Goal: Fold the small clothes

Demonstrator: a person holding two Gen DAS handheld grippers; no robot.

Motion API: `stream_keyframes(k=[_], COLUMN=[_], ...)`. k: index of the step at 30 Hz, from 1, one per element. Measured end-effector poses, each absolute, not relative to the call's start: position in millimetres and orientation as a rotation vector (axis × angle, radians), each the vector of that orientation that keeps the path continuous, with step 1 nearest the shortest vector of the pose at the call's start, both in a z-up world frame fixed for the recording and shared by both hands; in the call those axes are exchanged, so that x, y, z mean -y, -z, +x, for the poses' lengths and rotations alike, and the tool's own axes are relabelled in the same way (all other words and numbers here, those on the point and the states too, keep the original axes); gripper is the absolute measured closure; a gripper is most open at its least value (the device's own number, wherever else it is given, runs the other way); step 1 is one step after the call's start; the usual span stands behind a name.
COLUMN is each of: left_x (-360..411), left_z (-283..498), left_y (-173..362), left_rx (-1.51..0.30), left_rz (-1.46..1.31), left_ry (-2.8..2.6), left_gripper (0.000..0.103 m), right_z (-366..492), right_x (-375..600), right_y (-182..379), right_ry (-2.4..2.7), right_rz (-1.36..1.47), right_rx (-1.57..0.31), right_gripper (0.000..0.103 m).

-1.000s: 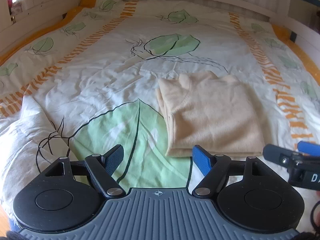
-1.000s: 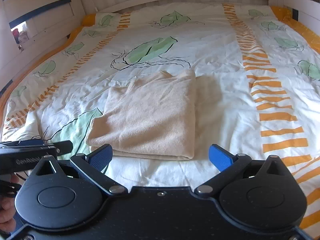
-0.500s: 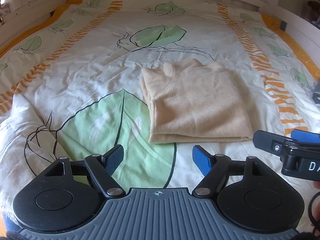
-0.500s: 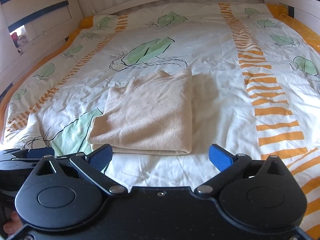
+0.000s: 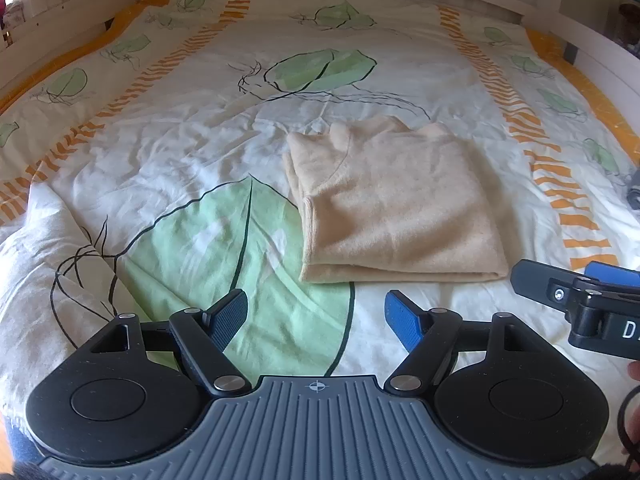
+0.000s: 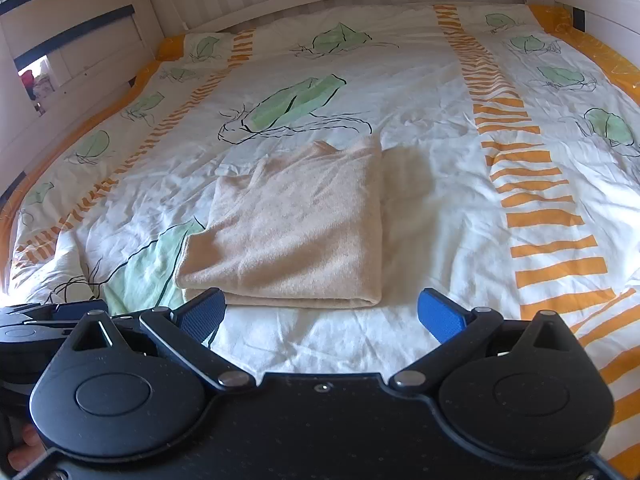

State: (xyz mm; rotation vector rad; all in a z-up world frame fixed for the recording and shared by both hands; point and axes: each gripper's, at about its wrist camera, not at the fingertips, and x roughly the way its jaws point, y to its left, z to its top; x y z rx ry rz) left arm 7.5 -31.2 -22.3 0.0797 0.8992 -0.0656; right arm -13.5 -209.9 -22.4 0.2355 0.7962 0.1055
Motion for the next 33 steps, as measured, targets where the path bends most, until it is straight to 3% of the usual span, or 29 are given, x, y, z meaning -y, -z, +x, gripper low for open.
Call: stream_keyframes(k=[33], left_x=[31.1], left_z=[9.1], left_y=[25.7], left_rx=[-0.926], left_rz=[0.073], left_ry=[0.063], left_gripper=[0.028], right_z=[-10.4], right_x=[204.6], right_y=[23.2], right_ry=[-0.118], right_rz=[0.231], right_rx=[-0.81], right_gripper=[0.001])
